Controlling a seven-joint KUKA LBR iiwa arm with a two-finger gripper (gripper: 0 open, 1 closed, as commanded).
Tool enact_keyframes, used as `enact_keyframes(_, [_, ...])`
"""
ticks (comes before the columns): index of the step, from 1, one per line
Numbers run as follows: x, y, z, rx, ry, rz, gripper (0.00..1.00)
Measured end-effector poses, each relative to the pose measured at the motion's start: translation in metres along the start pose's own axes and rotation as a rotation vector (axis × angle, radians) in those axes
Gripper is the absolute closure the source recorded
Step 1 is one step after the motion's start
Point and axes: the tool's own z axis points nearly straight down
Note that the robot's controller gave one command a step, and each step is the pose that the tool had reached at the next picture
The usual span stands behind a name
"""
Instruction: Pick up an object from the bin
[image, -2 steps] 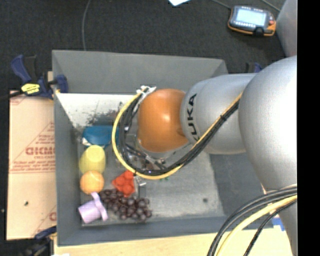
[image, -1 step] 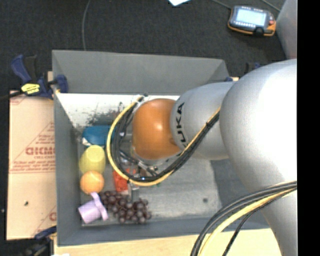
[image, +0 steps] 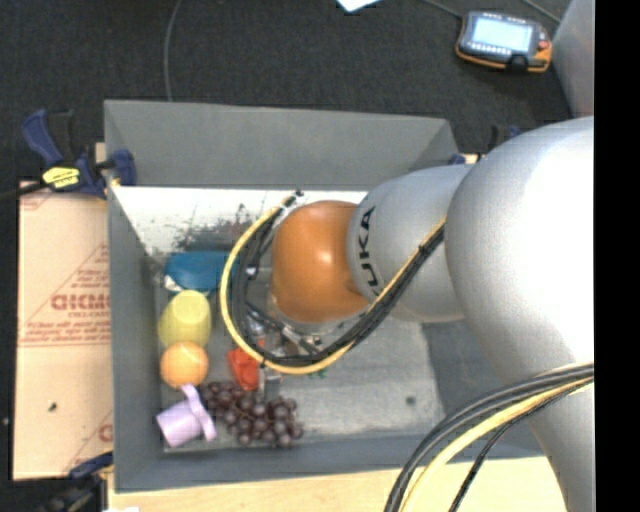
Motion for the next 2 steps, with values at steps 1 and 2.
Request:
enact_keyframes(1, [0.0, 0.0, 0.0, 0.0, 0.0, 0.002, 1.0])
enact_keyframes(2, [0.003, 0.0, -0.023, 0.001, 0.009, 0.001, 1.0])
